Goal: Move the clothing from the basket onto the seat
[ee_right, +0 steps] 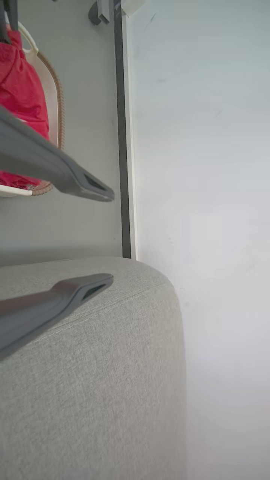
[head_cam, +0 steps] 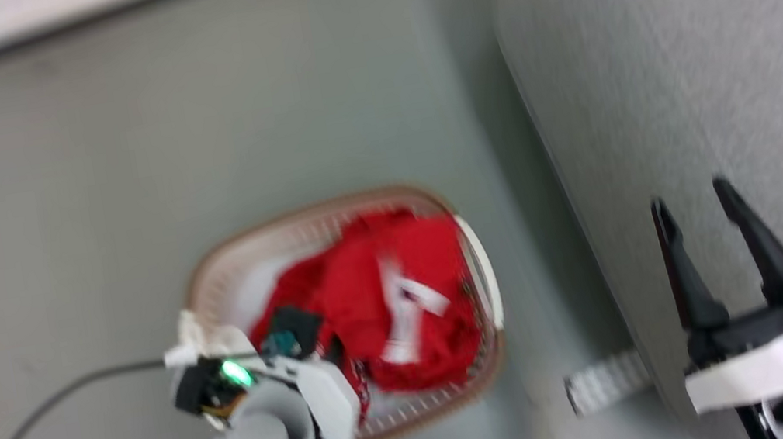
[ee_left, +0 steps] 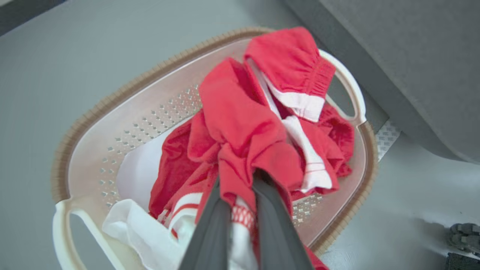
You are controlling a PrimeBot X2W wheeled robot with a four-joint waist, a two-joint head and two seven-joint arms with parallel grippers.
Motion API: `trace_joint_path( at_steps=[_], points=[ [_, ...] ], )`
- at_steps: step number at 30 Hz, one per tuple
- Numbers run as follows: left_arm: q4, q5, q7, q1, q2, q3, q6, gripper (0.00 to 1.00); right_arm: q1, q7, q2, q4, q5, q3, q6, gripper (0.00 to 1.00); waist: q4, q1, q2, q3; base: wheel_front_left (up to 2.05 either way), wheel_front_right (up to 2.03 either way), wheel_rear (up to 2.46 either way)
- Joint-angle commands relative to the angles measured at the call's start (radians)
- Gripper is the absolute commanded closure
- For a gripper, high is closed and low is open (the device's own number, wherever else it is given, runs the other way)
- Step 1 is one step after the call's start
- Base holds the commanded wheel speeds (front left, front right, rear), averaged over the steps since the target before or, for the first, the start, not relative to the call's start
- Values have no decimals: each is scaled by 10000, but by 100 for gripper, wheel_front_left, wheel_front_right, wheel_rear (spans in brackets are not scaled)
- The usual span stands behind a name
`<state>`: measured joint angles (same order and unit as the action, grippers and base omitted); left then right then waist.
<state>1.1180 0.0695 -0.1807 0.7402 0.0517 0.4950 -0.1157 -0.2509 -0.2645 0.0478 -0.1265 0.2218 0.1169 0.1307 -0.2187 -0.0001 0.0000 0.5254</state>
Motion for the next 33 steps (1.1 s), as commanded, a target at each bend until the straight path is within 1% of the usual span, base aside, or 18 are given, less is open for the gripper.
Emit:
trace_joint_path(
  at_steps=[1, 4, 8, 15, 18, 26, 33],
  points=[
    [-309, 361, 2, -440, -7, 149, -36, 100, 401, -2, 48, -103, -152, -111, 1, 0, 926, 1, 0, -2095, 0, 0, 0],
    [-985, 1022, 114, -1040, -5, 413, 40, 100, 940, 0, 48, -255, -290, -253, 1, 0, 1203, 1, 0, -3004, 0, 0, 0],
    [-1904, 1731, 315, -1629, -1, 726, 293, 100, 1572, 0, 43, -411, -441, -364, 1, 0, 1525, 1, 0, -3954, 0, 0, 0],
    [-3528, 2359, 732, -2213, -1, 991, 769, 100, 2364, 0, 45, -561, -630, -435, 1, 0, 1869, 1, 0, -5101, 0, 0, 0],
    [-4264, 2417, 955, -2283, 3, 975, 919, 100, 2571, 0, 44, -552, -655, -479, 1, 0, 1969, 1, 0, -5366, 0, 0, 0],
    [-6295, 2556, 1674, -2271, 384, 802, 1253, 100, 2747, 0, 44, -495, -603, -397, 1, 0, 1983, 1, 0, -5746, 0, 0, 0],
    [-7474, 2601, 2202, -2384, 754, 711, 1494, 100, 2534, 0, 41, -257, -757, -172, 1, 0, 1785, 1, 0, -5864, 0, 0, 0]
  ],
)
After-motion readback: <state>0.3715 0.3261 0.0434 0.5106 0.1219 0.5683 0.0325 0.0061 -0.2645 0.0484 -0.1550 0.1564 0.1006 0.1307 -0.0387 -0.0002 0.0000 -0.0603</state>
